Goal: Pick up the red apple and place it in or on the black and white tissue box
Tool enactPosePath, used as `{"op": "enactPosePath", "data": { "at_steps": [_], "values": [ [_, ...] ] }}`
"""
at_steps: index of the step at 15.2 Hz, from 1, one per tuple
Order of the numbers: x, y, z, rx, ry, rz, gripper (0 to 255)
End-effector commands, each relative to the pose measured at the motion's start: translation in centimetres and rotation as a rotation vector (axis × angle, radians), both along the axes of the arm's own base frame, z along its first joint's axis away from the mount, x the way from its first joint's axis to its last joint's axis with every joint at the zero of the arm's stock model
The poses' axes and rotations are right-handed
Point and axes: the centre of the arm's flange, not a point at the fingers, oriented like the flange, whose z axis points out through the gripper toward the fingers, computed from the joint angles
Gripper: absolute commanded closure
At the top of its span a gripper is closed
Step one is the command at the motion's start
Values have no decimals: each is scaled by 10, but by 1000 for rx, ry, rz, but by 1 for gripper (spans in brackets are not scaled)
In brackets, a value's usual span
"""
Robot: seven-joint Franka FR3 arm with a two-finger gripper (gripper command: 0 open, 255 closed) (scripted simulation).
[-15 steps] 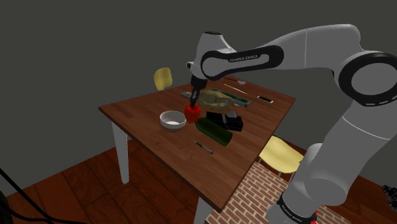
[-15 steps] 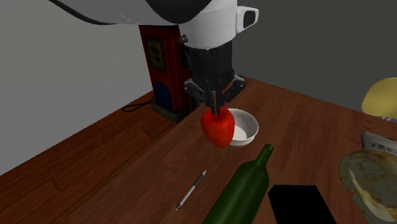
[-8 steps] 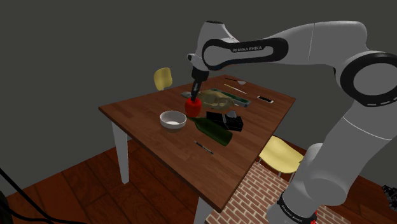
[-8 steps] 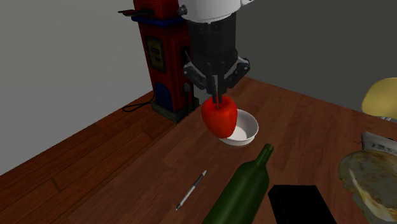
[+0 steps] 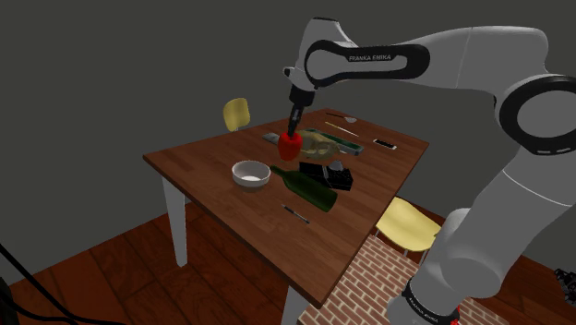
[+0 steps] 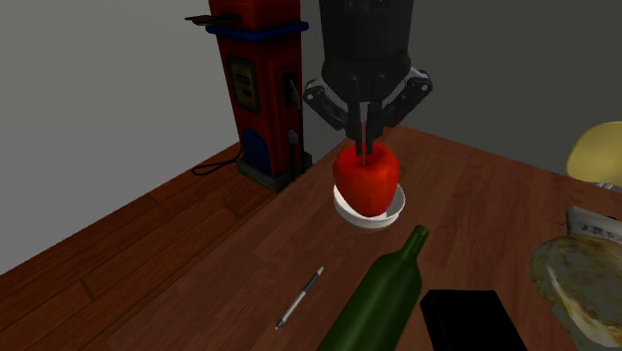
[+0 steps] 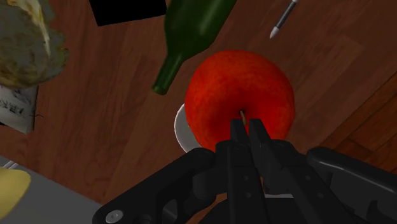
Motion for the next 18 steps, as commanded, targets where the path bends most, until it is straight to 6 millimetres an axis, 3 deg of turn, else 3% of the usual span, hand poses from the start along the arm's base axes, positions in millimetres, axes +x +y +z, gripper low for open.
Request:
{"op": "enactPosePath", "data": {
  "at_steps": [1,18],
  "values": [
    [-5,-25,5,0,0,1,255],
    [-43,-241,53,0,0,1,255]
  ]
}}
